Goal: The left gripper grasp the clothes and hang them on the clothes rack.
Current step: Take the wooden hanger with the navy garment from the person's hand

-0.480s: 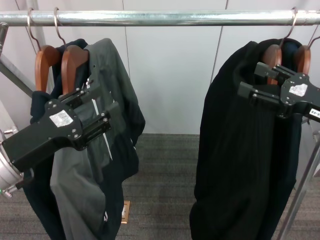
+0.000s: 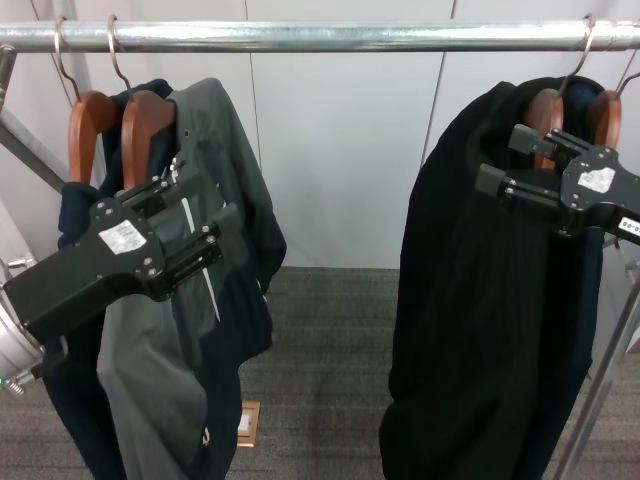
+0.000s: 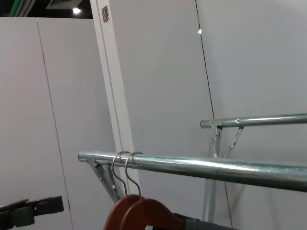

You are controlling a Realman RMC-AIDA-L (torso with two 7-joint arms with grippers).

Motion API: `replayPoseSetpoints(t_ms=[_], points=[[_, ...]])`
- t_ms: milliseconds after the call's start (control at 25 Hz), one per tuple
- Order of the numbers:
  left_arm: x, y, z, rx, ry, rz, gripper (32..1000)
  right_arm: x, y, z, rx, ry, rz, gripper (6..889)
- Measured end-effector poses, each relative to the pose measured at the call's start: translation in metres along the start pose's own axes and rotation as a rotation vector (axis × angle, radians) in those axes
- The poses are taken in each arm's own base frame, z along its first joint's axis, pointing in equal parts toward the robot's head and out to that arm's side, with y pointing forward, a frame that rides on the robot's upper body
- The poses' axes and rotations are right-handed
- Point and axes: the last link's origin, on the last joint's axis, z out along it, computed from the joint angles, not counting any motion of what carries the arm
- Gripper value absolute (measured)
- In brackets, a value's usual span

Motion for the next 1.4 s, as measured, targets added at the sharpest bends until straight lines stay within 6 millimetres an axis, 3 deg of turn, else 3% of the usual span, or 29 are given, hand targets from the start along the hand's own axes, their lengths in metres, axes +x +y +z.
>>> replayPoseSetpoints(t_ms=[640,1040,1400], points=[[-0.001,0.000,-0.001,-0.008,-0.015,0.000,635,0.000,-0.004,0.001,0.020,0.007,-0.003,817],[-0.018,-0.007,-0.015,-0.078,-0.287,-0.055,634,0.000,-0.005,-0.001,0.028,0.011,0.004,818],[-0.028,0.000,-0.007,-0.117,-0.404,-0.058,634,0.004,-0.004,0.001,0.028,0.013,0.017,818]])
